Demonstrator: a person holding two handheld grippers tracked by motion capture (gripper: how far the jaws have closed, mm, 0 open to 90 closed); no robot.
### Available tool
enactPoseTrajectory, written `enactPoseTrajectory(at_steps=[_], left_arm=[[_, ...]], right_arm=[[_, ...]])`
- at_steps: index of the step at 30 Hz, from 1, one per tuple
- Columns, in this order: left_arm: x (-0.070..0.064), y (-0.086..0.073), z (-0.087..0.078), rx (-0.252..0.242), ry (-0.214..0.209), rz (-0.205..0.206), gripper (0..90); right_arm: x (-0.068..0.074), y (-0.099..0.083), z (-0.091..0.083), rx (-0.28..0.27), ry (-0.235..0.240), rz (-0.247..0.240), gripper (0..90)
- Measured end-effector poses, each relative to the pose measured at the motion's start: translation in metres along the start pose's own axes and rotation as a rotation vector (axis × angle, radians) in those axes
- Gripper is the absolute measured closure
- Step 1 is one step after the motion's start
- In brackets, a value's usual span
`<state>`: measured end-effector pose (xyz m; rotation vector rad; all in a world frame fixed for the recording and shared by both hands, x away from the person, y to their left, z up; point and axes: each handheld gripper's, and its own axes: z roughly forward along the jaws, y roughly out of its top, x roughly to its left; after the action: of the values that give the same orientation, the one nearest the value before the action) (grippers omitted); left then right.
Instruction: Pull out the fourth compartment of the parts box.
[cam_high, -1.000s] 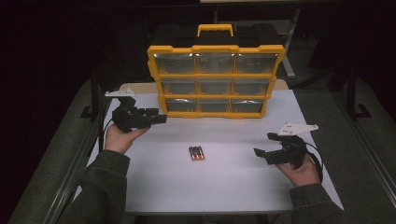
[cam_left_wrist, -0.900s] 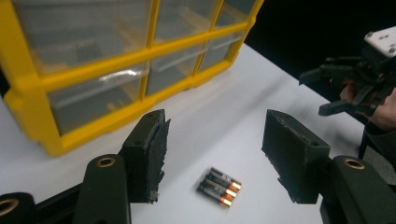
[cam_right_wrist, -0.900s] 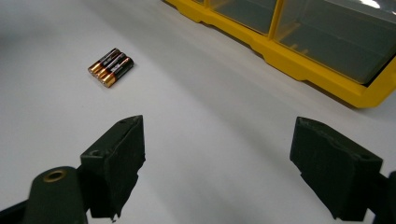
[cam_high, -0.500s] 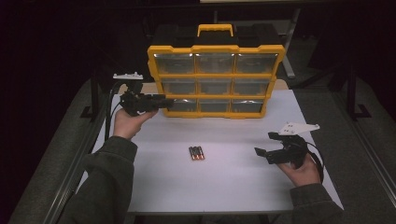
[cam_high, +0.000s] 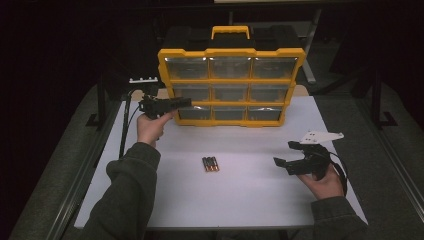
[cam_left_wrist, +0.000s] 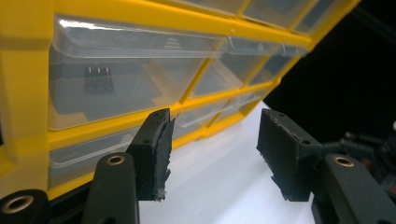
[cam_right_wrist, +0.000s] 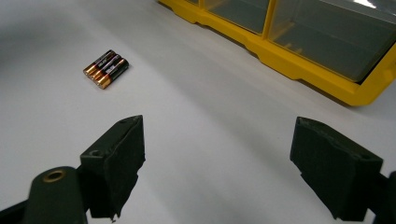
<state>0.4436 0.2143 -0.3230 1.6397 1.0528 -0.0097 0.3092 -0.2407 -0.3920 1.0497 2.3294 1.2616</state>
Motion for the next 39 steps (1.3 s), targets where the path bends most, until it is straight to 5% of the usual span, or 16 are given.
enactPoseTrajectory(at_steps=[11, 20, 39], left_arm=[[0.011, -0.004, 0.018, -0.122, -0.009, -0.144, 50.1], [0.015, -0.002, 0.022, -0.216, -0.001, -0.211, 57.3], [0.02, -0.004, 0.028, -0.269, -0.014, -0.291, 70.1]], right_arm=[[-0.001, 0.0, -0.002, -0.008, 0.001, 0.0, 17.2], [0.0, 0.0, -0.001, -0.007, 0.001, -0.002, 17.2], [-0.002, 0.0, -0.003, -0.018, 0.006, 0.001, 17.8]])
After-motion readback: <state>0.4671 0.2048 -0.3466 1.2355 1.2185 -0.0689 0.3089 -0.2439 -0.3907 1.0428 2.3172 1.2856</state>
